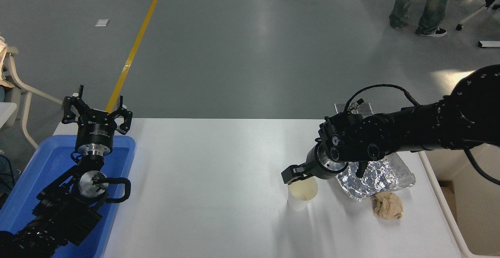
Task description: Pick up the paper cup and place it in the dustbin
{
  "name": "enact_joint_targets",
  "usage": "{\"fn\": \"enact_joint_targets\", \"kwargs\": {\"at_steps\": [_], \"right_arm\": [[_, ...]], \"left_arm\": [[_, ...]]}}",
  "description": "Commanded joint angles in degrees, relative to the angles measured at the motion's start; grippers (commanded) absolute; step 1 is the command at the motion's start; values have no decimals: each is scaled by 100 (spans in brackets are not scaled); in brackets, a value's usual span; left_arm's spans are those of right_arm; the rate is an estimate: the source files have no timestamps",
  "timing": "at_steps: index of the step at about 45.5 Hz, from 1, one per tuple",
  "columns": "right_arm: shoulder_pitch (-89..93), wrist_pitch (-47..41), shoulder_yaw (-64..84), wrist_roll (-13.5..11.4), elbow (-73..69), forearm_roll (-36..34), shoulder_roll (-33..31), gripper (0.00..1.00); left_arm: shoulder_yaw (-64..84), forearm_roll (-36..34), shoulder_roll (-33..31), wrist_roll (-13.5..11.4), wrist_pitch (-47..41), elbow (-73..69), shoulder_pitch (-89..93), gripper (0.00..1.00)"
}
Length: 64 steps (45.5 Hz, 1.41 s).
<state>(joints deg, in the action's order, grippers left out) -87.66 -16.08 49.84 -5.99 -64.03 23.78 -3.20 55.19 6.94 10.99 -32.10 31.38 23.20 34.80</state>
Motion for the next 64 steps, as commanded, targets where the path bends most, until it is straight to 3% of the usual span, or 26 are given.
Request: {"fn": "enact_joint_targets", "kwargs": {"at_steps": [1, 7, 15, 19, 21, 22, 39, 52, 64], "right_arm": [[205, 122, 167, 2, 22, 153, -58, 89], [267, 175, 237, -7, 22, 153, -58, 78], [311, 360, 237, -7, 22, 136, -66, 36], [311, 360, 254, -7, 22, 101, -67, 23], [319, 351, 255, -7, 22, 101, -67, 4], [319, 351, 255, -7, 22, 101, -67, 0], [205, 299, 272, -7, -48, 57, -145, 0], [-1375, -228, 492, -7, -1303, 48, -1252, 0], [-4144, -2011, 791, 63, -2315, -444, -2035, 0]], "left_arm": [[0, 0, 0, 2, 0, 0, 0, 99], [0, 0, 0, 2, 0, 0, 0, 99], [0, 0, 0, 2, 0, 0, 0, 99], [0, 0, 0, 2, 0, 0, 0, 99], [0, 0, 0, 2, 0, 0, 0, 99], [0, 0, 0, 2, 0, 0, 0, 99], [-9, 0, 0, 2, 0, 0, 0, 99], [-9, -9, 0, 2, 0, 0, 0, 99], [-9, 0, 9, 2, 0, 0, 0, 99]]}}
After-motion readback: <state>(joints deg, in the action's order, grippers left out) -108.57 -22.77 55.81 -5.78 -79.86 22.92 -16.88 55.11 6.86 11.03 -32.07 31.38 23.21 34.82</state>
